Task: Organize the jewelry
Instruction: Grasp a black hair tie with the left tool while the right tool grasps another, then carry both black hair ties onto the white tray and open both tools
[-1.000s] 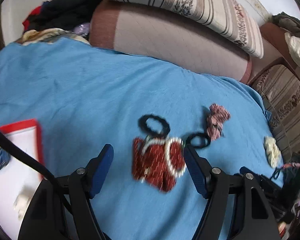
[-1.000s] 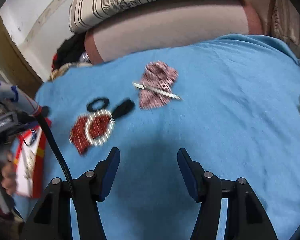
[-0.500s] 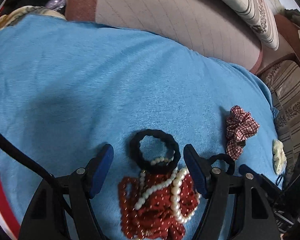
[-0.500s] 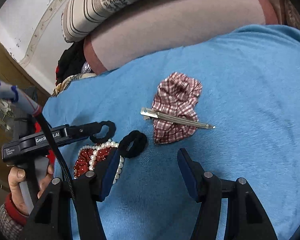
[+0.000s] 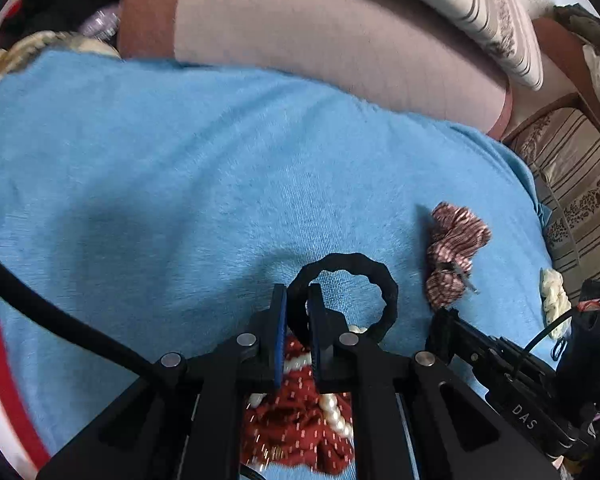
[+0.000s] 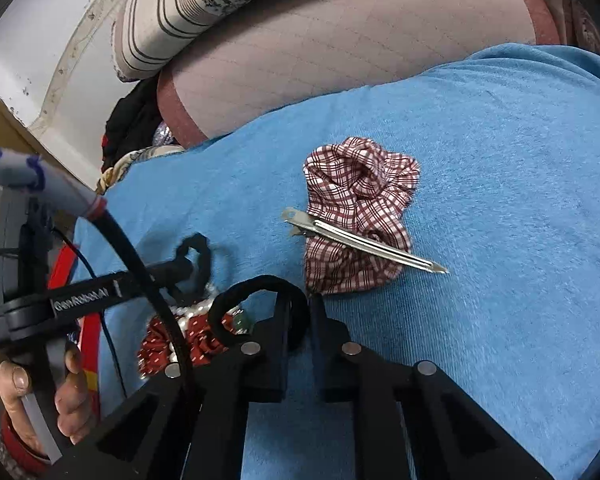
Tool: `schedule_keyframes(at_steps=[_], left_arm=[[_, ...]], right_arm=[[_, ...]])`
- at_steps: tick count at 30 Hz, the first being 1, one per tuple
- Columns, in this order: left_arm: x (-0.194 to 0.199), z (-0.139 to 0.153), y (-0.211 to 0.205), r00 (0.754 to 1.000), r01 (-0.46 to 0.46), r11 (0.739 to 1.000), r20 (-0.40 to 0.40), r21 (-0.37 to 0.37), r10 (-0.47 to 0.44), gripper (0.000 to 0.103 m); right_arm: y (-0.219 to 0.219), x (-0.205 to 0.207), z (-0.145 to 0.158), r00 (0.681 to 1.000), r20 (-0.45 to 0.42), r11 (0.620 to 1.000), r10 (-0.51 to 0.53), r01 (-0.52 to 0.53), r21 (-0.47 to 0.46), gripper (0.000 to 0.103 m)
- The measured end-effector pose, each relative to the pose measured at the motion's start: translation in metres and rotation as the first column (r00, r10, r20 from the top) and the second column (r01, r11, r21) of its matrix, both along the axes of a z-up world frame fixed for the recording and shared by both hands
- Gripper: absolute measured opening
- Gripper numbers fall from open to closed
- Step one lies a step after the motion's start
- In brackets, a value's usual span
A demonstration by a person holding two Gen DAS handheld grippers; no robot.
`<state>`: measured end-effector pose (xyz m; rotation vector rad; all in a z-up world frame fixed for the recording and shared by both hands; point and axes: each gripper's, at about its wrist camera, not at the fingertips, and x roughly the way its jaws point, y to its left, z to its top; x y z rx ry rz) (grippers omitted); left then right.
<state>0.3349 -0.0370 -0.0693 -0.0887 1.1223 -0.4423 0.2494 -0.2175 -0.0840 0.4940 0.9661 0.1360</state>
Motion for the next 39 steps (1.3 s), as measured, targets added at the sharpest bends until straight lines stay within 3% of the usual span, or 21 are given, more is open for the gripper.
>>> schedule_keyframes(at_steps=[10,19,24,30,35,39], left_arm=[[-0.059,0.069,0.056,0.988,-0.06,0.998,0.14,-0.015,0.061,0.009],[-0.125,0.098,0.164,0.962,-0.186,0.98,0.217,0.07,0.167,0.009],[-0.148,0.089,0.245,0.938,-0.305,0.945,0.21,0.12,0.276,0.009],[-0.145,0.059,0.327,0.898,-0.431,0.889,0.172,0.154,0.405,0.009],[-0.129,0.03,0.363,0.875,-0.483,0.858,0.128,0.173,0.467,0.009],[-0.117,0.017,0.376,0.862,-0.508,0.842,0.11,0.183,0.496,0.01]], right_arm=[[0.002,-0.057,0.033,1.0,0.015,1.0,0.009,-0.009,-0.029,0.01],[0.086,-0.072,0.076,0.982,0.066,0.982,0.175,-0.17,-0.077,0.01],[0.165,-0.076,0.086,0.943,0.079,0.943,0.325,-0.315,-0.111,0.01],[0.266,-0.07,0.072,0.874,0.046,0.871,0.483,-0.474,-0.13,0.01],[0.334,-0.056,0.047,0.822,-0.01,0.814,0.57,-0.566,-0.128,0.011],[0.366,-0.049,0.029,0.798,-0.044,0.787,0.601,-0.601,-0.142,0.011]])
